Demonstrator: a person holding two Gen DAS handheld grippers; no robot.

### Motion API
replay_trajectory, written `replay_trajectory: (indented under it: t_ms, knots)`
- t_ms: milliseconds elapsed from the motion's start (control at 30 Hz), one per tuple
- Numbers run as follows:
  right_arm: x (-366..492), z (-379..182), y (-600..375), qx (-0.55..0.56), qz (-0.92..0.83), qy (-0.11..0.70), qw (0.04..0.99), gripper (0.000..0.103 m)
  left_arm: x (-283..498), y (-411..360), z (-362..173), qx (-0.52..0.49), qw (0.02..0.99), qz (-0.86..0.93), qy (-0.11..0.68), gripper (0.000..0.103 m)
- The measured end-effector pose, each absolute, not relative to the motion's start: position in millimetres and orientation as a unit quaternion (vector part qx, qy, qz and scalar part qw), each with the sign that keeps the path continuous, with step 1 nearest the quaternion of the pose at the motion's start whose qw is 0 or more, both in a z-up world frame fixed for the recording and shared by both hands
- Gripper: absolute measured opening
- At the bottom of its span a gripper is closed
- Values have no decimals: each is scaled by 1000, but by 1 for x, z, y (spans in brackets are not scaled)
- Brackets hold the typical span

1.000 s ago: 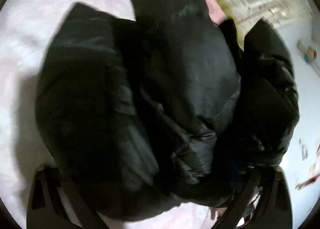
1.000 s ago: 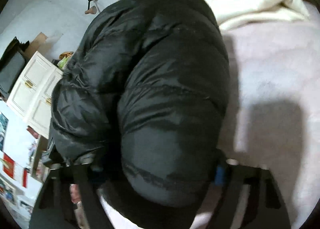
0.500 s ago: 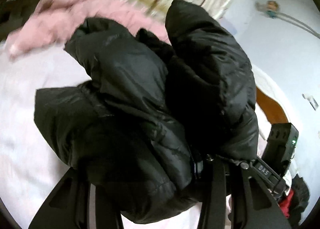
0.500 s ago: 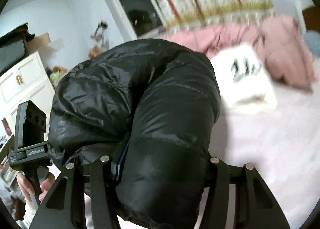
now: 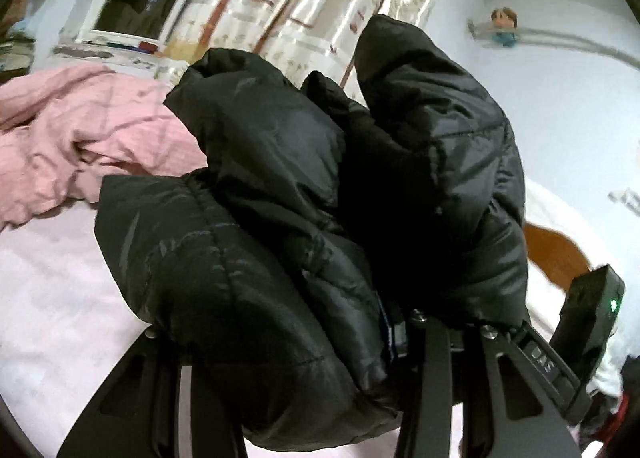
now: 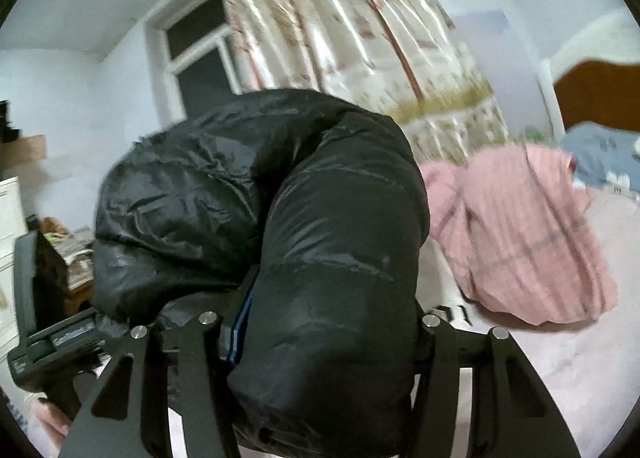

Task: Fold large clothes
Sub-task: 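Carry the rolled jacket with the right tool onto the white sweatshirt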

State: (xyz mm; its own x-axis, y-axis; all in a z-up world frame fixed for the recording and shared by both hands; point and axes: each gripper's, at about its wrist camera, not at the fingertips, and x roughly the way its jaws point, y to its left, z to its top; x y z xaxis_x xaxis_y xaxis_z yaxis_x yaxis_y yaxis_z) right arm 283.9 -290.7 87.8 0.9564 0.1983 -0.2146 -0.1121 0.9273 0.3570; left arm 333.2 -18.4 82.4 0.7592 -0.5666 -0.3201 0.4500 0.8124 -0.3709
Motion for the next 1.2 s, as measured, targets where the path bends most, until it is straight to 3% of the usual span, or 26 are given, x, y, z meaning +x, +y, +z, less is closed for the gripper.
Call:
replay_trajectory:
  t_ms: [200,433,533,567,667,833,1200]
  knots:
    - [353,14,-296,118,32,205,971,62,425,-30,-42,-155,911,-258,283,47]
    - [349,14,-274,92,-10,196,976,71,401,-33,-37,-118,923,-240,278,51]
    - [348,13,-279,96,-27,183,978,89,394,-28,-36,-119,926,-231,275,67]
    - [349,16,-281,85,-39,187,978,91,400,-26,-32,-117,934,-211,264,82]
    - [344,21,-284,71,-42,200,976,92,393,-26,-26,-87,955,-170,227,103]
    - [325,31,-285,98,-54,180,977,103,370,-9,-17,-97,962,-149,208,103]
    - [229,75,-284,115,-60,66,989,103,284,47,36,-71,987,-125,77,103]
